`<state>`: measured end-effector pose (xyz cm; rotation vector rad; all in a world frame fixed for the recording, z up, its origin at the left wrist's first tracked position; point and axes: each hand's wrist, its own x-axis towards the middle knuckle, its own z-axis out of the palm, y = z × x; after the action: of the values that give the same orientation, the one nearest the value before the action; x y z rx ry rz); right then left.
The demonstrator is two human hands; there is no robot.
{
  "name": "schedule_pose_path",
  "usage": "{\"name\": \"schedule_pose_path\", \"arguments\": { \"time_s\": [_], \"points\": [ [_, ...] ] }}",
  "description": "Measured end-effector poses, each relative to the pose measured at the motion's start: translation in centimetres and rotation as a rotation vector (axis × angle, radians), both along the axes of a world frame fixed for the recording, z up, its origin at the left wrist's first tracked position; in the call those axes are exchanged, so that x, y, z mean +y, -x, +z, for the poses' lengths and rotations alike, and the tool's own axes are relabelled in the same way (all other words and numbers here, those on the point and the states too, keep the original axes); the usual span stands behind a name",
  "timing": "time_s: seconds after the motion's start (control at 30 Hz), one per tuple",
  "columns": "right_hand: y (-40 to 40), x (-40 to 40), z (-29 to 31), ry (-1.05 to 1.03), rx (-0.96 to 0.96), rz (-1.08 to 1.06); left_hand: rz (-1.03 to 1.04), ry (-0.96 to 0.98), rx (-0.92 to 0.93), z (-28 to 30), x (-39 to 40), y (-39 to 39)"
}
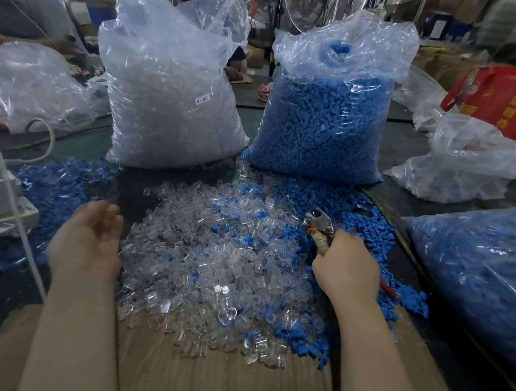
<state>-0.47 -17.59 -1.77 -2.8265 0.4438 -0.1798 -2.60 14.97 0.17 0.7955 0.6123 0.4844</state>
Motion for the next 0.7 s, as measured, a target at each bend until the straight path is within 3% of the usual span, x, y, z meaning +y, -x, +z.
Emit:
{"name": "schedule_pose_path", "arguments": {
  "time_s": [0.07, 0.2, 0.27, 0.33, 0.4, 0.5, 0.7],
  "points": [
    [-0.1, 0.1, 0.0, 0.007, 0.036, 0.009, -0.112, -0.374, 0.113, 2.0, -3.8, -1.4],
    [-0.4, 0.4, -0.1, 0.014, 0.067, 0.037, -0.692, -1.006, 0.263, 2.2, -7.9, -1.3],
    [-0.4, 0.4, -0.2, 0.004, 0.056, 0.044, -0.959, -1.170, 0.341, 2.3, -9.0, -1.0],
    [-0.5, 0.4, -0.2, -0.003, 0.039, 0.049, -1.115, -1.213, 0.346, 2.4, -10.2, -1.0],
    [-0.6, 0.5, -0.2, -0.011, 0.033, 0.050, -1.141, -1.324, 0.314, 2.2, -10.7, -1.1],
    [-0.6, 0.5, -0.3, -0.024, 0.029, 0.052, -1.003, -1.485, 0.308, 2.0, -11.1, -1.4],
    [-0.6, 0.7, -0.4, -0.028, 0.005, 0.067, -0.818, -1.624, 0.335, 1.4, -11.9, -1.8]
  ]
}}
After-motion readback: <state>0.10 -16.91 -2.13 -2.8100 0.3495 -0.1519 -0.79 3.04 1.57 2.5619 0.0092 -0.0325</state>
